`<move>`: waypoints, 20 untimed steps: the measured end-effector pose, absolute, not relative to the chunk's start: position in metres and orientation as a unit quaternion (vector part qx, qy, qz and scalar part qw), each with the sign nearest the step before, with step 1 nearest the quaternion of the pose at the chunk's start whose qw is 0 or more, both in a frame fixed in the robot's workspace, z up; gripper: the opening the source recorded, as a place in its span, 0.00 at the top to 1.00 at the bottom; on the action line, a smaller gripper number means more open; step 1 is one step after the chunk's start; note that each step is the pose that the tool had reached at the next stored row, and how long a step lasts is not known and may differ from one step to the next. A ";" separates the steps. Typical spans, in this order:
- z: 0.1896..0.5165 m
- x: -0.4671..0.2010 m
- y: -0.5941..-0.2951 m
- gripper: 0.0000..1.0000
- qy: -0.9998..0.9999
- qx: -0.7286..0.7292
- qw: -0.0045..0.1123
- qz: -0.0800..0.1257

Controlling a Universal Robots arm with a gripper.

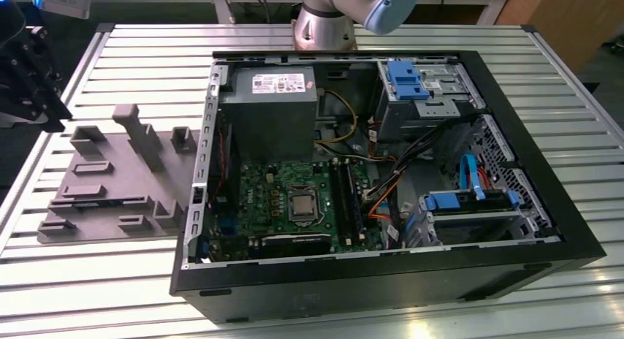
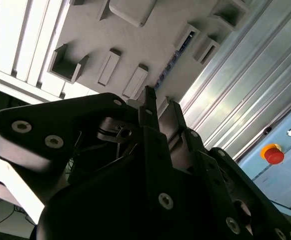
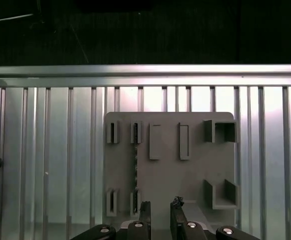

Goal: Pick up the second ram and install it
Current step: 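Pick up the second ram and move it above second insertion slot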

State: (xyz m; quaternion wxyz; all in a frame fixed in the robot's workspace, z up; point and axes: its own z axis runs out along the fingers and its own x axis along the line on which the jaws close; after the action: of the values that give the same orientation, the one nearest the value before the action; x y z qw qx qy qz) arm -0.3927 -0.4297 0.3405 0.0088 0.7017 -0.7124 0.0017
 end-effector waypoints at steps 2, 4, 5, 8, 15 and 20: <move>0.339 -0.393 -0.430 0.70 -0.712 0.703 0.009 0.002; 0.337 -0.393 -0.431 0.70 -0.708 0.706 0.009 0.002; 0.337 -0.393 -0.431 0.70 -0.706 0.708 0.009 0.002; 0.337 -0.393 -0.431 0.70 -0.705 0.709 0.009 0.002; 0.337 -0.393 -0.431 0.70 -0.705 0.709 0.009 0.002; 0.336 -0.393 -0.432 0.70 -0.704 0.710 0.009 0.002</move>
State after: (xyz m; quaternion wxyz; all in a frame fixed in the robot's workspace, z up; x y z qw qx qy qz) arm -0.3930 -0.4317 0.3360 0.0087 0.7102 -0.7039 0.0018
